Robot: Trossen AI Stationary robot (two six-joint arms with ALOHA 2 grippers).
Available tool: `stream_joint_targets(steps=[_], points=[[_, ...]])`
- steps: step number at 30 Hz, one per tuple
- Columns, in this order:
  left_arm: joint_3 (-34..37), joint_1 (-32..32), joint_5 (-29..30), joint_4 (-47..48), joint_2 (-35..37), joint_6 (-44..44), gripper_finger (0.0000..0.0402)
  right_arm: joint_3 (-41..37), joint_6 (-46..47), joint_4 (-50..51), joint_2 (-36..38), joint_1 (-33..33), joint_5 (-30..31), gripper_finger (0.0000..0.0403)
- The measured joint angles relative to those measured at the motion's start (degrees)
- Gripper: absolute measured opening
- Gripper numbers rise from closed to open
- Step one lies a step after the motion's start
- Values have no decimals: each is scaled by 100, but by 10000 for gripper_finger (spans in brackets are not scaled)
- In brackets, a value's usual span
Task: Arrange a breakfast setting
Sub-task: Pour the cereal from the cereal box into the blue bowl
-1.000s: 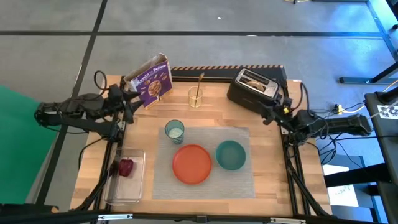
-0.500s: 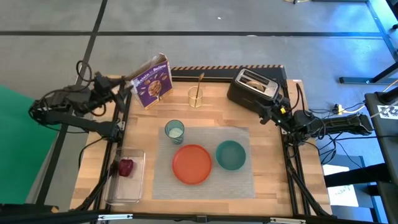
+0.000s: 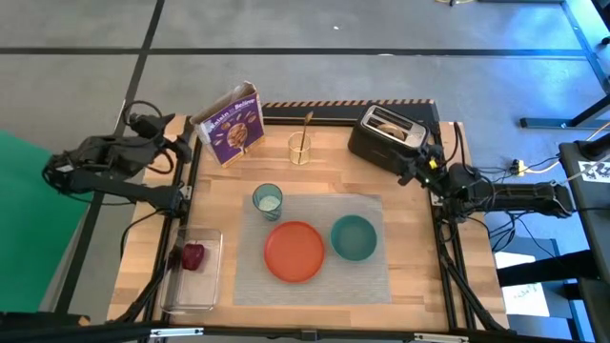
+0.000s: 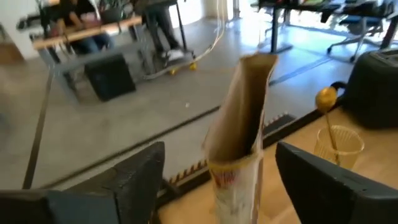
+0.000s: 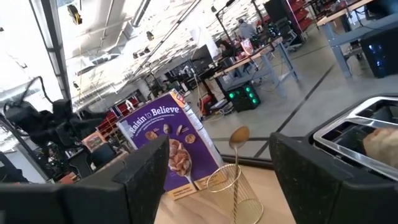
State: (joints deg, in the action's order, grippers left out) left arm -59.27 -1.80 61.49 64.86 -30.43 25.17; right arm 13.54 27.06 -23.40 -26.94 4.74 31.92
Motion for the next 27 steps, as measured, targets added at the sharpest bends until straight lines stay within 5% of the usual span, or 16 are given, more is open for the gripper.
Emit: stream_joint_targets(steps=[14,27], points=[[1703,501,-297,-215,-23,1237,322,2,401,3,0,815,-1123,269],[2079,1589,-1144,-1170,-33,577,319,2,421,116,0,810,-1351,269]])
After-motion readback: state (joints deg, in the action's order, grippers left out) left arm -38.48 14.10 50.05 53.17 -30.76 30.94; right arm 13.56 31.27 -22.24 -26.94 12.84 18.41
